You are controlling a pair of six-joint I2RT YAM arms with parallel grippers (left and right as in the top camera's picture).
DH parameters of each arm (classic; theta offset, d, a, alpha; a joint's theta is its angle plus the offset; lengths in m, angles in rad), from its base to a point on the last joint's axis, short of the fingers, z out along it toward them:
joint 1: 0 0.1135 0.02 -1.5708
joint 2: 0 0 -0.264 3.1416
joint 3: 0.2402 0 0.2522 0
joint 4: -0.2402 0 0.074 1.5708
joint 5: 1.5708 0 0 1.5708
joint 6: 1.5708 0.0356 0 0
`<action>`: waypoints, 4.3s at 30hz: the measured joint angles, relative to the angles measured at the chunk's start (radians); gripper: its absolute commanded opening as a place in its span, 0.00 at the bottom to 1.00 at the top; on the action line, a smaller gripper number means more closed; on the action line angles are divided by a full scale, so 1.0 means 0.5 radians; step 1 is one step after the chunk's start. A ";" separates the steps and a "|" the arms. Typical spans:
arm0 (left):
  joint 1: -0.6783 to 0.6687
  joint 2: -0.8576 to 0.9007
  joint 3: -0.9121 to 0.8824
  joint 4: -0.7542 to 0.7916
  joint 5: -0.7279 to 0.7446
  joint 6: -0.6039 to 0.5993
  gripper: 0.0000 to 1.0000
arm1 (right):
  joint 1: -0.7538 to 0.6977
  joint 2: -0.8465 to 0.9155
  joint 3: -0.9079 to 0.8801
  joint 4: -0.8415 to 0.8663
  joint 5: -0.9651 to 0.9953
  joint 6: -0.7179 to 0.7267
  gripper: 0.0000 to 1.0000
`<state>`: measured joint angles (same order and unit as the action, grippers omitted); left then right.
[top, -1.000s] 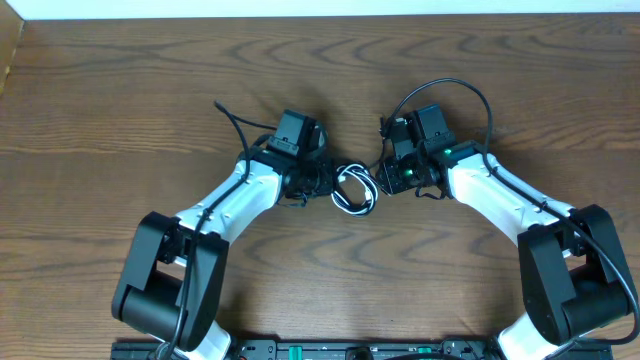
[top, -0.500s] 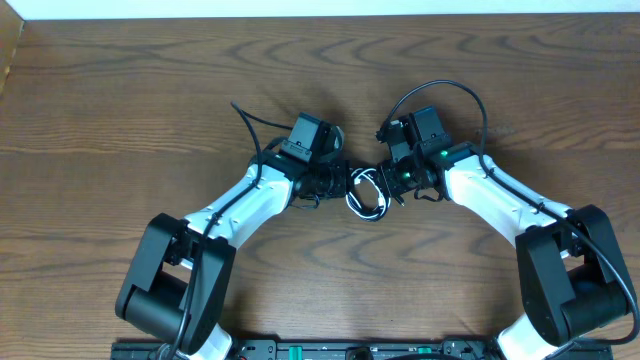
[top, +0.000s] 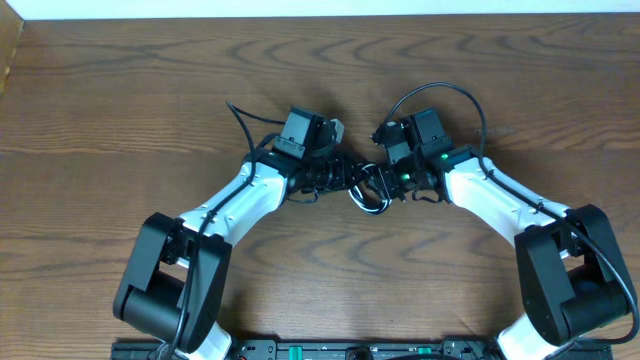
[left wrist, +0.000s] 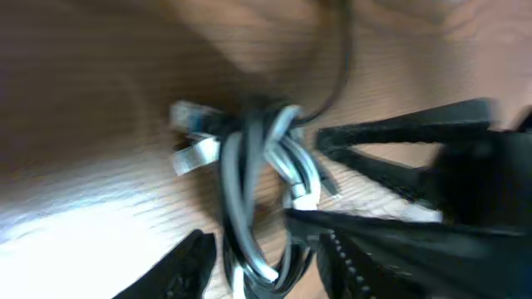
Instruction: Untangle cables
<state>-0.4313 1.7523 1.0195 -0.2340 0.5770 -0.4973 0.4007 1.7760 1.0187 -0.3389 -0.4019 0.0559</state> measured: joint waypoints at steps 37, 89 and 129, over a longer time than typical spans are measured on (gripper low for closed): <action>0.487 0.000 -0.002 -0.863 0.048 0.227 0.48 | 0.418 0.000 0.000 0.105 0.224 0.257 0.15; 0.560 0.000 -0.002 -0.754 0.504 0.581 0.51 | -0.076 0.079 0.003 0.639 -0.641 0.681 0.19; 0.720 0.000 -0.025 -1.004 0.224 0.778 0.53 | 0.181 0.101 0.006 0.710 -0.510 1.183 0.81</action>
<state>-0.0711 1.7523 1.0069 -0.7361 0.6888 -0.1081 0.4911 1.8263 1.0218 0.0162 -0.6567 0.6472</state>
